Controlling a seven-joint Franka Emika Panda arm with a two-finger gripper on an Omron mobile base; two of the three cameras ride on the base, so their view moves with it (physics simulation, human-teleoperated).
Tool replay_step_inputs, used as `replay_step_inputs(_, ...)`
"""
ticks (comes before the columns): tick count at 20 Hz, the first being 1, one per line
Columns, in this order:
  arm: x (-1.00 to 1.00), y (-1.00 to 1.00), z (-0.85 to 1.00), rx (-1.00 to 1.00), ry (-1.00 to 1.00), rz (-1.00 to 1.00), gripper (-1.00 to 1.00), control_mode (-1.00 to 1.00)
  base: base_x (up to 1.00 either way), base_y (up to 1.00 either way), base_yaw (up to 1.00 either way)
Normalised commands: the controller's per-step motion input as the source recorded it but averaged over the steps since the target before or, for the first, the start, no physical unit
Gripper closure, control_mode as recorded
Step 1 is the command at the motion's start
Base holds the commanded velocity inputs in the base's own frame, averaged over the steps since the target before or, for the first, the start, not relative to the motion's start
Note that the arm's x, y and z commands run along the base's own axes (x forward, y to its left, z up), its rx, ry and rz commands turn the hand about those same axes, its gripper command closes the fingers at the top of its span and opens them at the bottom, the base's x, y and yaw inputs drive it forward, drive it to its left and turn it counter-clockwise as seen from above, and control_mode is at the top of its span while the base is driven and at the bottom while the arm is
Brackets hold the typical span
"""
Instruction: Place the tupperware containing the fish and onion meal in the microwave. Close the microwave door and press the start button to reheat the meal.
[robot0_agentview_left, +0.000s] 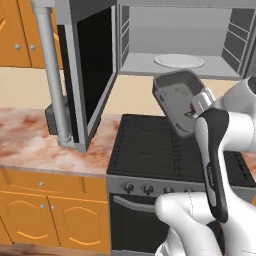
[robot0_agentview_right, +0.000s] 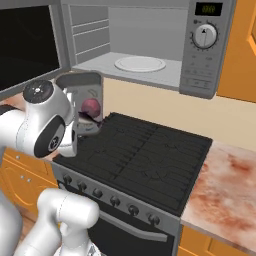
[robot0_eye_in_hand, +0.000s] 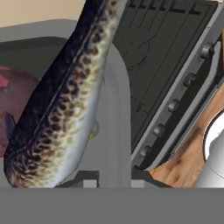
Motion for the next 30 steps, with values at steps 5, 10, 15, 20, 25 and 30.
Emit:
replay_step_inputs(5,0.0,0.0,0.28,0.0,-0.01,0.0,1.0,-1.0,0.0,0.0,0.0)
replay_step_inputs(10,0.06,0.0,0.7,0.0,0.04,0.0,1.0,-1.0,0.0,0.0,0.0)
replay_step_inputs(15,0.09,-0.01,0.44,0.0,0.13,-0.05,1.0,-1.0,0.0,0.0,0.0)
replay_step_inputs(20,0.14,-0.07,0.23,0.0,0.12,-0.08,1.0,-1.0,0.0,0.0,0.0)
replay_step_inputs(25,0.2,-0.18,0.0,-0.02,-0.04,-0.09,1.0,-1.0,0.0,0.0,0.0)
replay_step_inputs(30,0.38,-0.23,0.01,0.0,-0.01,-0.05,1.0,-1.0,0.0,0.0,0.0)
